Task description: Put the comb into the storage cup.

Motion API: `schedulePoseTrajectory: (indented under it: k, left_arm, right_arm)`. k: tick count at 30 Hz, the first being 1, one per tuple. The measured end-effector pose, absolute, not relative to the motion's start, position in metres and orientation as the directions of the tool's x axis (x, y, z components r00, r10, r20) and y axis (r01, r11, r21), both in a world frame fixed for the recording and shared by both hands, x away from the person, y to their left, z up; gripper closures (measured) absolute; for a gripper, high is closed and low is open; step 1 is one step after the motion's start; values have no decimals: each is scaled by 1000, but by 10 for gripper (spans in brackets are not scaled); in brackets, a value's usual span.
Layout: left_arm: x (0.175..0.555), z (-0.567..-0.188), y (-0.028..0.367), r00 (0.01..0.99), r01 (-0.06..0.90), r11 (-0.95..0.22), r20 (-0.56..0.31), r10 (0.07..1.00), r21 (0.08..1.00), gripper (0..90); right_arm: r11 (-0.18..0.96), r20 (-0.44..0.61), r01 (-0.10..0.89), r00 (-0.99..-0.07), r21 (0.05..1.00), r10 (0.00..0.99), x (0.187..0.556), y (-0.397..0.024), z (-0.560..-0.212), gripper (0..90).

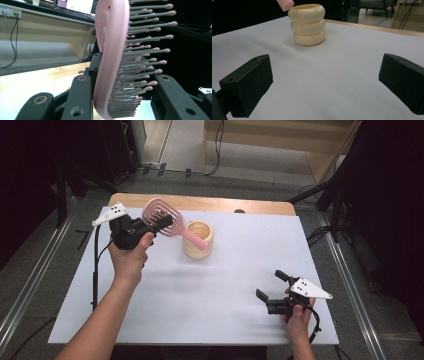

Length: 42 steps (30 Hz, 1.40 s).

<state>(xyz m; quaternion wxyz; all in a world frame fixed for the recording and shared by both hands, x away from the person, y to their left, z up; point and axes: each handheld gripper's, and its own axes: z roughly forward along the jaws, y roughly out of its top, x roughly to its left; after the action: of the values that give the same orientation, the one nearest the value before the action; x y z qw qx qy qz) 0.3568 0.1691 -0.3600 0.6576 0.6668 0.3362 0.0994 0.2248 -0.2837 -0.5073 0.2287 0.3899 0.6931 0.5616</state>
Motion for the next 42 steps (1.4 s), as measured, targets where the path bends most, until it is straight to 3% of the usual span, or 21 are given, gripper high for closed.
schedulePoseTrajectory:
  k: [42]
  left_arm:
    - [388,-369,160,688,285,138,-303,660,949,652]
  right_arm:
    - [67,118,278,-596,958,794,225,-283,-508,0]
